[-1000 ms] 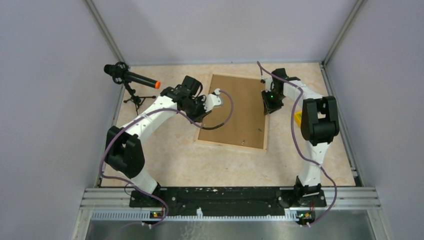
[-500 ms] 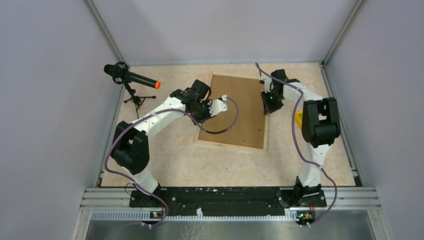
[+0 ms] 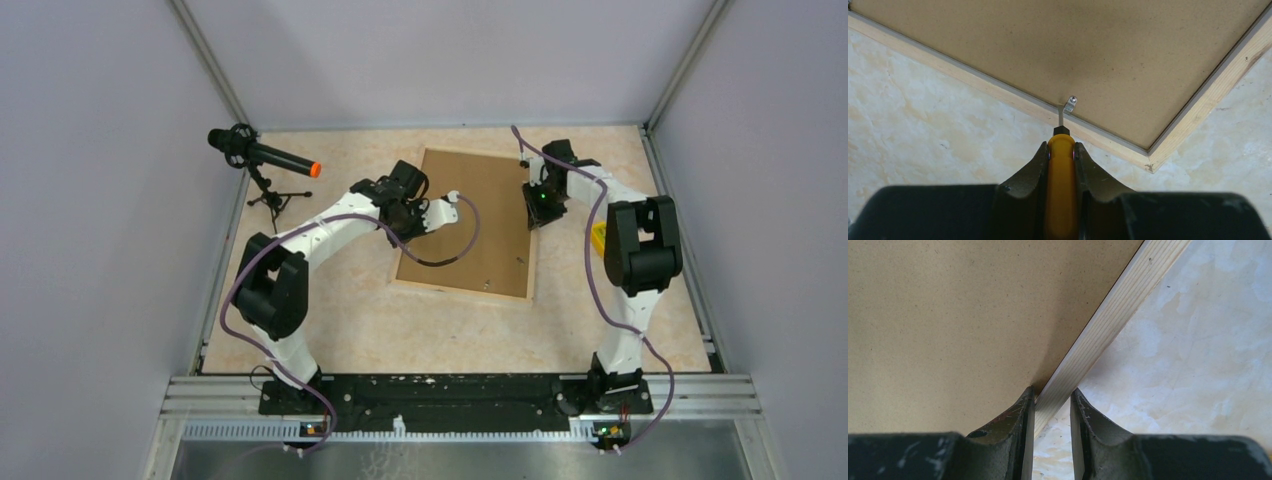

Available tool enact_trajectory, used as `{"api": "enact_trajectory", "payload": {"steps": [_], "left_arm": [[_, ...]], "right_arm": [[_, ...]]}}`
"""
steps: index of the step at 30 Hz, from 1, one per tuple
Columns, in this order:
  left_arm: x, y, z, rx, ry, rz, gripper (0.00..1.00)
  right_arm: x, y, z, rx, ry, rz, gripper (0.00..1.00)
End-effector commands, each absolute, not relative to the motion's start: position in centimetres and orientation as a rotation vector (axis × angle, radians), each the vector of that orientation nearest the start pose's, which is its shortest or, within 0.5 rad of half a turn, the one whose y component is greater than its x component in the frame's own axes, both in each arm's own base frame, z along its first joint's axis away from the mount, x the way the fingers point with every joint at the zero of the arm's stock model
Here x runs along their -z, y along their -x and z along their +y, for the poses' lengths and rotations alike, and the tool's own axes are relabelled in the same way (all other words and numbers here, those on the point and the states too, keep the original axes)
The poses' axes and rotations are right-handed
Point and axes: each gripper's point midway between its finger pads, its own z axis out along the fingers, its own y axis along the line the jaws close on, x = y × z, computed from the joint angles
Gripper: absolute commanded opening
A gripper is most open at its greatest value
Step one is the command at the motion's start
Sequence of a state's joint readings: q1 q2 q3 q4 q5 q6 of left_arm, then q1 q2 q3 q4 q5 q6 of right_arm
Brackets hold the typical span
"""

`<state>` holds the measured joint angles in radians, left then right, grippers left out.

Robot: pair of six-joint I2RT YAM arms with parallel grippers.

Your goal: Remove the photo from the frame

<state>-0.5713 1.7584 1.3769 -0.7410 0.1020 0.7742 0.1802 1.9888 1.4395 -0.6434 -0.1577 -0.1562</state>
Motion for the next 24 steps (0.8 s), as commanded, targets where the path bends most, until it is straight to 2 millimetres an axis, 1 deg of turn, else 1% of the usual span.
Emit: {"api": "enact_trajectory", "payload": {"steps": [1,7,11,18,24], "left_arm": [[-11.0,-36.0,-21.6,0.045,-1.675,2.020,0.00],[-10.1,-35.5,-21.2,0.039,-1.708,2.043,0.00],[-10.0,-34.6,-21.0,0.069,-1.741,2.046,0.00],[-9.4,-32.2,-20.3,0.112,-1.816,2.063,0.00],[-9.2,-30.9,-20.6,0.159,-1.847,2.063,0.00]], "right_arm": [[-1.5,-38.8,10.9,-0.265,0.621,2.753,0.16],[-1.5,-38.8,10.8,-0.259,0.620,2.755,0.16],[-1.3,-38.7,10.8,-0.258,0.612,2.762,0.16],[-0.8,-38.7,10.9,-0.264,0.596,2.773,0.15],[-0.6,-38.8,10.9,-0.260,0.589,2.778,0.15]]}}
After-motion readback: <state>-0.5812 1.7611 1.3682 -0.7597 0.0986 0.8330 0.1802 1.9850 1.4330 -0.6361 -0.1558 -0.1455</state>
